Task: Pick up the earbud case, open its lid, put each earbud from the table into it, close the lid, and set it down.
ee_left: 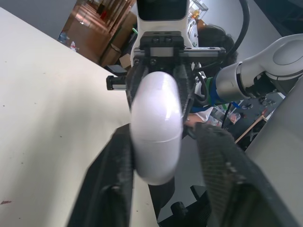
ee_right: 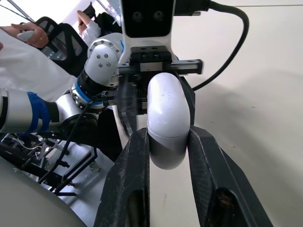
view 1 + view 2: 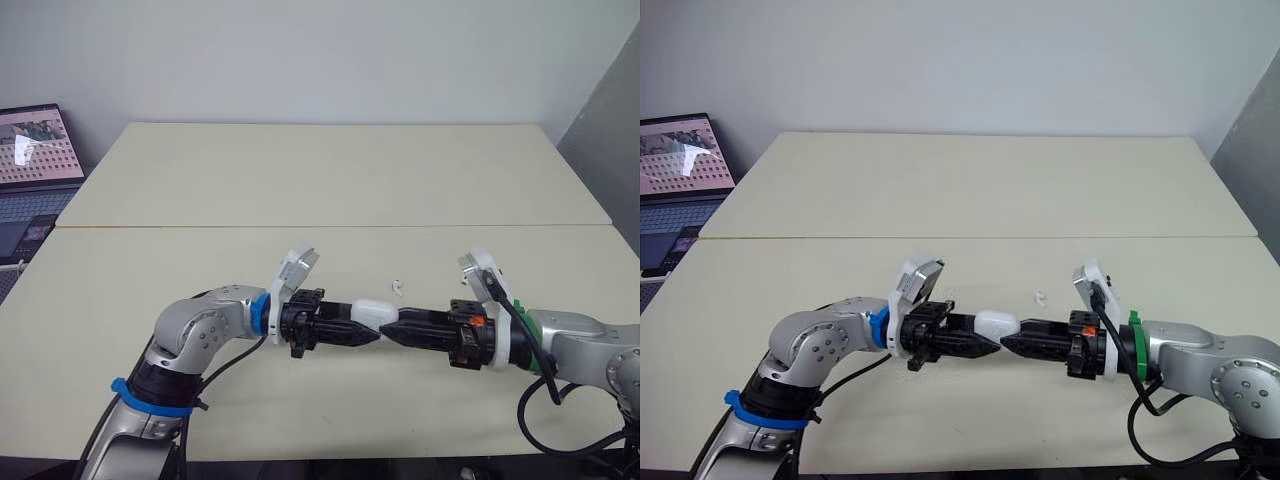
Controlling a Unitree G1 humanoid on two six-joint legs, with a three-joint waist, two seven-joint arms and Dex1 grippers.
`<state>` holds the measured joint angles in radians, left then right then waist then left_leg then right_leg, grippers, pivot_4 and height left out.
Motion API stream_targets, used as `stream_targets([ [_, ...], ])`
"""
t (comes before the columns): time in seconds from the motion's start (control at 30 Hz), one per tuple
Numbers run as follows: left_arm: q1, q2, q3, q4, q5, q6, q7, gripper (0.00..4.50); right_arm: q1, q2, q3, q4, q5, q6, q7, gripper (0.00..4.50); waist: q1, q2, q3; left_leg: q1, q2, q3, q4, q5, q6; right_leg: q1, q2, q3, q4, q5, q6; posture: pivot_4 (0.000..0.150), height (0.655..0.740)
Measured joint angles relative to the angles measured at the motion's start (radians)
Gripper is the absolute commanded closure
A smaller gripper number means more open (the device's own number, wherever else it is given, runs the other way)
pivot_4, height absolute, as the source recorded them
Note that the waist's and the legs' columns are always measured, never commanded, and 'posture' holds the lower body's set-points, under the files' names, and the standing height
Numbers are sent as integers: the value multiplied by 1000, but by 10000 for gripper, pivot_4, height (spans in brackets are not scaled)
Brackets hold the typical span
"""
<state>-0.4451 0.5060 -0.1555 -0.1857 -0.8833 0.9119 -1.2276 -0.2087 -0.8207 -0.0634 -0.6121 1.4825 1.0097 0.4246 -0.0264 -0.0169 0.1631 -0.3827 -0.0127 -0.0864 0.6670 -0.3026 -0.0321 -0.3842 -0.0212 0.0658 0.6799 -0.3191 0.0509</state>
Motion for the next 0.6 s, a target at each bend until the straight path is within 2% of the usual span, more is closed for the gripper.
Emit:
stream_targets([
  [0.27, 2, 3, 6, 1, 2, 0, -7, 37195, 1, 5, -1, -1, 4, -1, -1, 37546, 0, 0, 0, 0, 0, 0, 0, 0, 0, 0, 0, 0, 0, 0, 0, 1500, 7400],
  [0.33, 2, 3, 7, 1, 2, 0, -7, 37195, 2, 7, -2, -2, 2, -2, 1, 30308, 0, 0, 0, 0, 0, 0, 0, 0, 0, 0, 0, 0, 0, 0, 0, 1500, 7400],
  [0.37, 2, 2, 5, 1, 3, 0, -6, 37195, 2, 9, -2, -2, -5, -7, 2, 28204, 0, 0, 0, 0, 0, 0, 0, 0, 0, 0, 0, 0, 0, 0, 0, 1500, 7400],
  [0.6, 1, -3, 3, 0, 4, 0, -5, 37195, 6, -6, -46, -8, -10, -33, 11, 2460, 0, 0, 0, 0, 0, 0, 0, 0, 0, 0, 0, 0, 0, 0, 0, 1500, 7400],
])
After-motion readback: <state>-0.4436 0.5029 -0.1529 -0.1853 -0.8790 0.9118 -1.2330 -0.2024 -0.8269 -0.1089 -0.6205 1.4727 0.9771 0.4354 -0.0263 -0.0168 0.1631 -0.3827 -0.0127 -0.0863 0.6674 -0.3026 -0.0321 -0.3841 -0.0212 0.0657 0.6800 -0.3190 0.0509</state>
